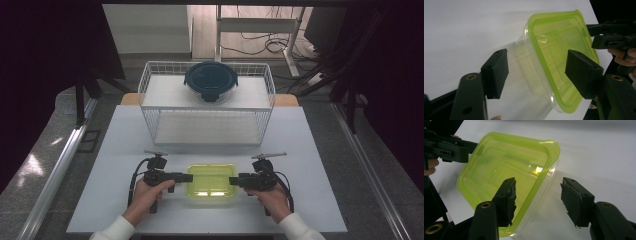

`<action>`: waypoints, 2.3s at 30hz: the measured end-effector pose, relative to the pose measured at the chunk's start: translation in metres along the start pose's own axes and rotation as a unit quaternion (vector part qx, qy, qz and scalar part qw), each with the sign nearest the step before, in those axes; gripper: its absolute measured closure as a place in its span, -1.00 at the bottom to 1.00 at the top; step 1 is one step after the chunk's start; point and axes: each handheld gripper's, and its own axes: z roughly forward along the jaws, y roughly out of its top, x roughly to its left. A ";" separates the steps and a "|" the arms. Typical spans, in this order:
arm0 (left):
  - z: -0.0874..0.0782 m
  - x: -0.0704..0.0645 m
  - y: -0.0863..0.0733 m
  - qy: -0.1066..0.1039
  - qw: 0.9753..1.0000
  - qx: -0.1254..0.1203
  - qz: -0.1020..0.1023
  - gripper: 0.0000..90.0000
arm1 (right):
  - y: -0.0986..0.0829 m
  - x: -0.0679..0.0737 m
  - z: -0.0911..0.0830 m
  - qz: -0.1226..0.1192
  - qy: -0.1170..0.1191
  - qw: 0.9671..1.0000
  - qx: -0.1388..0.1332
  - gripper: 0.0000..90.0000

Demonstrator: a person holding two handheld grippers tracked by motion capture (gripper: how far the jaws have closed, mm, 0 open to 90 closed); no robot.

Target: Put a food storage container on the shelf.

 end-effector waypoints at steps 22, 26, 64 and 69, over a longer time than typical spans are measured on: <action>-0.007 -0.007 -0.007 -0.024 0.999 -0.001 -0.028 0.72 | -0.006 -0.001 0.002 0.068 0.049 0.996 0.004 0.65; -0.012 -0.013 -0.007 -0.031 0.999 -0.009 -0.013 0.76 | -0.005 0.002 -0.005 0.054 0.040 0.998 -0.010 0.71; -0.054 -0.059 0.002 -0.031 0.992 -0.084 0.092 0.78 | 0.013 0.045 -0.062 -0.073 0.034 0.992 -0.098 0.71; -0.057 -0.062 0.003 -0.030 0.991 -0.088 0.098 0.78 | 0.014 0.047 -0.063 -0.078 0.030 0.991 -0.099 0.71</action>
